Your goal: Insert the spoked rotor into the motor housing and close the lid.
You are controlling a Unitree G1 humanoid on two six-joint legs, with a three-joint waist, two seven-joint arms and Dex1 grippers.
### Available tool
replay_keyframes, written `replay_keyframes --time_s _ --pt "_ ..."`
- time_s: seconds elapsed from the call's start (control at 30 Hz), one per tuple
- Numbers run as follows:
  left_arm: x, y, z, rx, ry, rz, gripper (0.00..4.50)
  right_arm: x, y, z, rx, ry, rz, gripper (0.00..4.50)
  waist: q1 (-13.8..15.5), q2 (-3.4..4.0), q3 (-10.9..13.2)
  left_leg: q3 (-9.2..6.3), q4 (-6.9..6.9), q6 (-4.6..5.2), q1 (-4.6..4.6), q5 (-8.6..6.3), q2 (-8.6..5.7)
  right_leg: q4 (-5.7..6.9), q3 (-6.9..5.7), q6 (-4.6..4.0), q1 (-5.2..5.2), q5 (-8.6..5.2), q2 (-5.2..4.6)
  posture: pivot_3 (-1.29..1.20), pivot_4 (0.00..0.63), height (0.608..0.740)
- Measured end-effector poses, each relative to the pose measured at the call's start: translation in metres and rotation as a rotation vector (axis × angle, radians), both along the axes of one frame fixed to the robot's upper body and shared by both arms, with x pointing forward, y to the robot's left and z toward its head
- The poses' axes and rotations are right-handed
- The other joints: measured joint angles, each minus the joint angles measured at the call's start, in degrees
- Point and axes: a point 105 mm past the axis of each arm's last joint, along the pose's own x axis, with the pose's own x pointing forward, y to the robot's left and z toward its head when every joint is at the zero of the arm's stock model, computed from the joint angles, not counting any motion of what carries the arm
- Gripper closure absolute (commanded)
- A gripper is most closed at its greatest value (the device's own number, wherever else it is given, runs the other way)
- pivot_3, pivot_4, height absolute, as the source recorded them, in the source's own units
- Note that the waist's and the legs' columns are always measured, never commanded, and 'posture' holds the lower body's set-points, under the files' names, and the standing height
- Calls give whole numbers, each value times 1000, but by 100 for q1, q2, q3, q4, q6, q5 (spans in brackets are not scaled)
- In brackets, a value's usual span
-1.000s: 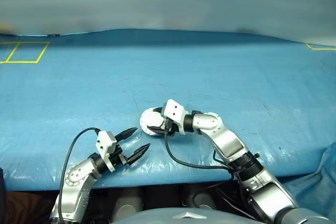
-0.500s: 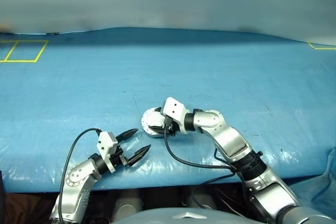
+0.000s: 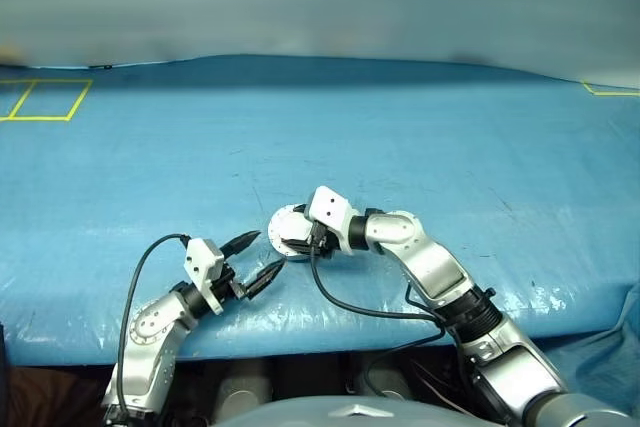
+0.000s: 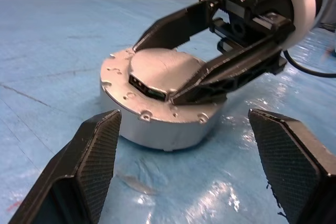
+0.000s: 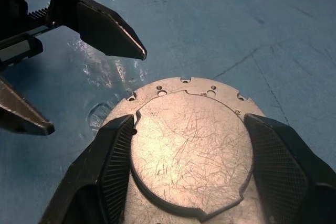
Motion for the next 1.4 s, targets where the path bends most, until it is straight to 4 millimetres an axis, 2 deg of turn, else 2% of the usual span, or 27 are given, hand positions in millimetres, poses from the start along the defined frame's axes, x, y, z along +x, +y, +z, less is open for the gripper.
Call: replay_keyframes --time_s 0.3,0.33,0.63,1.07,1.4 --pt "12 -10 -1 72 -29 -46 4372 0 0 0 4 1 -4 1498 -3 0 -2 4 2 1 1 1 -1 1 2 -17 1 12 3 0 150 740" --pt "12 -11 -3 83 -22 -51 4477 0 0 0 4 1 -5 1498 -3 0 -2 5 2 1 1 1 -1 1 2 -17 2 12 2 0 150 740" --pt "18 -10 -2 132 -52 -26 4477 0 -1 -1 7 -1 -21 1498 5 1 -6 3 6 0 5 1 -1 1 2 -15 7 13 1 0 150 740" --pt "22 -8 -3 114 -48 30 4477 0 -1 -1 7 -1 -24 1498 6 0 -6 3 7 0 5 1 -1 1 2 -14 8 14 0 0 150 740" --pt "20 -2 -11 121 -15 59 4477 0 -1 -2 8 -1 -29 1498 8 0 -13 3 7 0 6 1 -2 1 2 -14 11 14 -1 0 150 740"
